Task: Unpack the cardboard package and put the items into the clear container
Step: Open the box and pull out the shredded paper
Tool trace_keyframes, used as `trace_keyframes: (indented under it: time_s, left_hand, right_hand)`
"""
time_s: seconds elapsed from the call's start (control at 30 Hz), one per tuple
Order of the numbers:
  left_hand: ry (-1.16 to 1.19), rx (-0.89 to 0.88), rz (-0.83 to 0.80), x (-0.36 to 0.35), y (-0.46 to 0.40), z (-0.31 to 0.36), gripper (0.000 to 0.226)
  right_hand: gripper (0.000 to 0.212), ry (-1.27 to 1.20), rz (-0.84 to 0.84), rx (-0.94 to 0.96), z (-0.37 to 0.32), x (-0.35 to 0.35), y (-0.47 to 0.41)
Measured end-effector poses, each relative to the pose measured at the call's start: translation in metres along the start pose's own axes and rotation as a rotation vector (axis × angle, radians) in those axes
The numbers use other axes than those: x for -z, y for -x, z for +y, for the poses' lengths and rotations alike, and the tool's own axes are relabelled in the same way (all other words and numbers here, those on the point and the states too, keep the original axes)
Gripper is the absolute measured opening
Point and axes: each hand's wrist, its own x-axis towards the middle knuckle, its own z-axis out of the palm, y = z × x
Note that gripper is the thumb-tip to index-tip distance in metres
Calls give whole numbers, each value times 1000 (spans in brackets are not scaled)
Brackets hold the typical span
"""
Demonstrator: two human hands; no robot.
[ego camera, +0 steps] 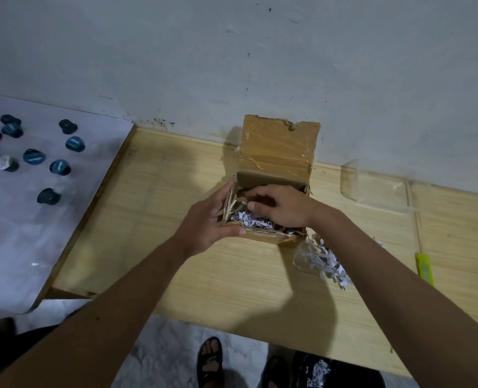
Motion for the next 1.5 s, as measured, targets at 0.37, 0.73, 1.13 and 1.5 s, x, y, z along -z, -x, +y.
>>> trace_keyframes:
  time_s: [0.37,0.73,1.13,1.5]
  left_hand:
    - [-3,-5,8,-1,-1,-3,114]
    - [41,5,20,-4,-1,-4,115]
    - [46,10,19,-2,-1,-3,116]
    - [75,37,5,-2,2,3,114]
  right_hand:
    - [45,-179,-240,-98,5,-11,-31]
    - [17,-326,-241,-9,16,-27,-40]
    - [15,-456,-244,35,17,-30,-39]
    - [9,-422,125,34,13,-5,-3]
